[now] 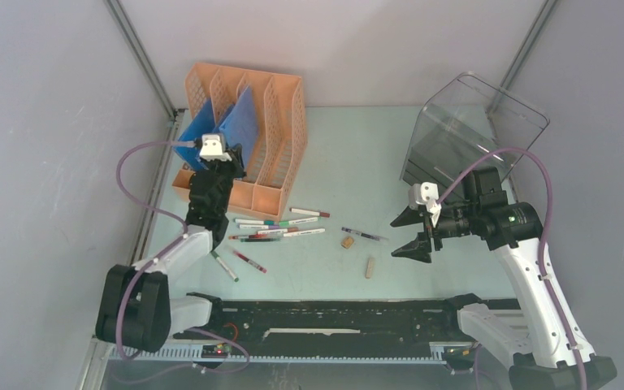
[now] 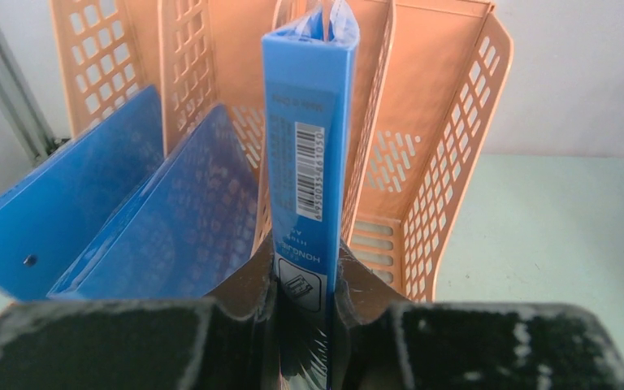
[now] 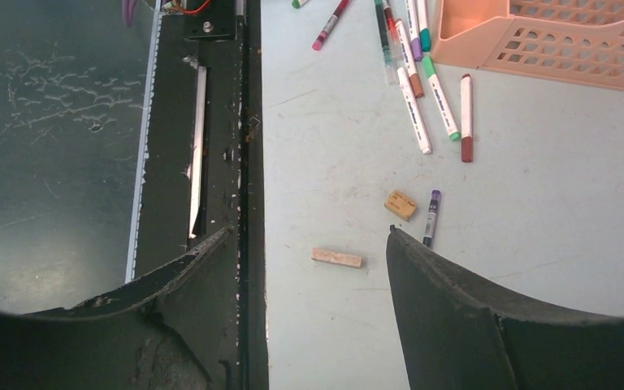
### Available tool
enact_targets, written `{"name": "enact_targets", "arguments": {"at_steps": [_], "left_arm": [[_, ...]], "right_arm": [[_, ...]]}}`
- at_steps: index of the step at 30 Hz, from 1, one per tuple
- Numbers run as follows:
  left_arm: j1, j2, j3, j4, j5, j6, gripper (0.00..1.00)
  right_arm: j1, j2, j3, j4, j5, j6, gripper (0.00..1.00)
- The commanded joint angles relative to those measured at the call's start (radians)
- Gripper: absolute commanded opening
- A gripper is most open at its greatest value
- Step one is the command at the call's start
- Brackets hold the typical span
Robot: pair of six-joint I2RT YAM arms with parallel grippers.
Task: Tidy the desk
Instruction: Place the folder in the storage box.
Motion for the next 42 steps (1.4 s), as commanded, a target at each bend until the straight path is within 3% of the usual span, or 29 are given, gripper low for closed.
{"name": "enact_targets", "arguments": {"at_steps": [1,7,20,29,39,42], "left_arm": [[0.016,0.074,0.062,0.183,0.082,-0.013,0.00],[0.030,0.192,0.052,0.348,0.153,-0.010,0.00],[0.066,0.363,0.050,0.505,0.183,-0.080,0.00],[0.073,0.392,0.017,0.536,0.163,-0.105,0.28],[0.075,0.350,0.005,0.507,0.158,-0.100,0.45],[0.078,0.321,0.003,0.476,0.145,-0.096,0.55]], "right_arm": [[0.005,-0.013,-0.001,0.023,-0.006,0.014,0.75],[0.011,-0.010,-0.002,0.023,-0.001,0.016,0.75],[0.026,0.001,-0.001,0.024,0.016,0.016,0.75],[0.028,0.002,-0.002,0.025,0.016,0.016,0.76],[0.028,0.004,-0.001,0.025,0.017,0.017,0.76],[0.028,0.003,-0.001,0.024,0.016,0.018,0.76]]}}
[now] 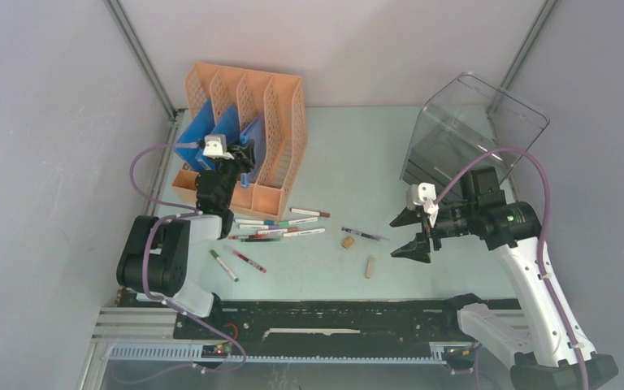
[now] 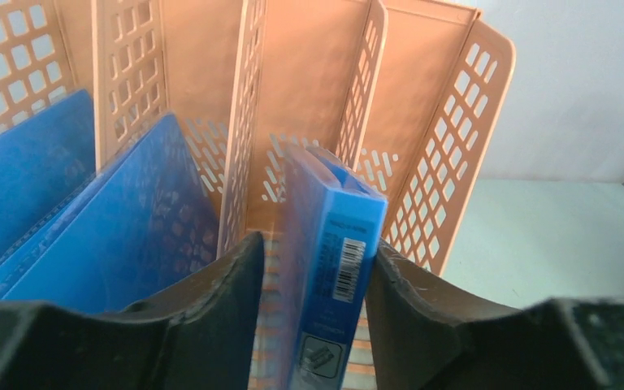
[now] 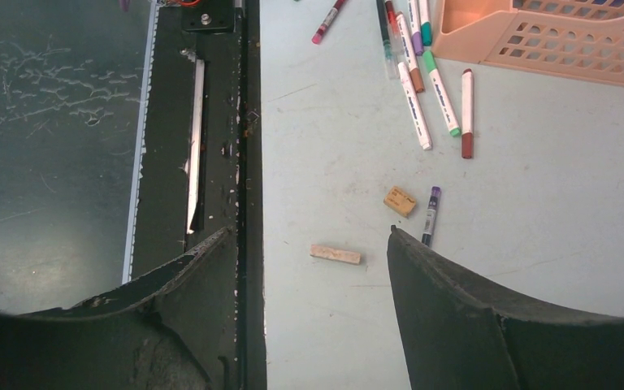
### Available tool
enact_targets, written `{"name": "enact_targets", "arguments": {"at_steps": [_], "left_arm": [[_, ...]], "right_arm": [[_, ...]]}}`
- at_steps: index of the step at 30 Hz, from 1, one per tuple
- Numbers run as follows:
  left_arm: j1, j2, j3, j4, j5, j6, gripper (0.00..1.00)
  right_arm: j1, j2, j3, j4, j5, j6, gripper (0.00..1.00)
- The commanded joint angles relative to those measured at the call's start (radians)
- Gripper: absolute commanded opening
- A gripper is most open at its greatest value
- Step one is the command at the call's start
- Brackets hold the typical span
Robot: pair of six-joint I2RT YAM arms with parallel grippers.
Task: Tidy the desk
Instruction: Place the folder in the storage box.
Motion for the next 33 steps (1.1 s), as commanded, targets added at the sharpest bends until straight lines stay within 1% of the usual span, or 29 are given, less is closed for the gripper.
{"name": "enact_targets", "arguments": {"at_steps": [1,3,5,9,12,15,19,23,26,29,33], "left_arm": [[0.011,-0.075,-0.009,-0.011,-0.026,0.007,0.59],[0.012,-0.110,0.002,-0.077,-0.034,0.006,0.66],[0.010,-0.155,0.035,-0.216,-0.073,-0.002,0.73],[0.013,-0.220,0.193,-0.651,-0.101,-0.033,0.80],[0.012,-0.207,0.336,-0.930,-0.088,-0.057,0.82],[0.012,-0.165,0.458,-1.143,-0.055,-0.077,0.82],[0.013,-0.090,0.603,-1.362,-0.031,-0.088,0.81],[0.012,-0.018,0.733,-1.525,0.003,-0.071,0.81],[0.013,0.001,0.780,-1.566,0.042,-0.061,0.81],[0.011,0.001,0.811,-1.588,0.047,-0.050,0.81],[0.012,0.015,0.889,-1.647,0.072,-0.019,0.82]], "right_arm": [[0.007,-0.002,-0.001,0.017,-0.008,0.013,0.76],[0.006,-0.002,-0.001,0.018,-0.007,0.013,0.76],[0.006,-0.001,-0.001,0.018,-0.007,0.013,0.76],[0.007,-0.003,0.000,0.017,-0.009,0.013,0.76],[0.009,-0.005,-0.001,0.017,-0.010,0.011,0.76],[0.008,-0.008,0.000,0.018,-0.010,0.013,0.76],[0.006,-0.009,0.000,0.017,-0.012,0.013,0.76],[0.004,-0.012,0.000,0.018,-0.012,0.013,0.76],[0.004,-0.012,-0.001,0.017,-0.014,0.013,0.76],[0.004,-0.013,-0.001,0.017,-0.014,0.013,0.76],[0.006,-0.013,-0.001,0.016,-0.015,0.011,0.76]]}}
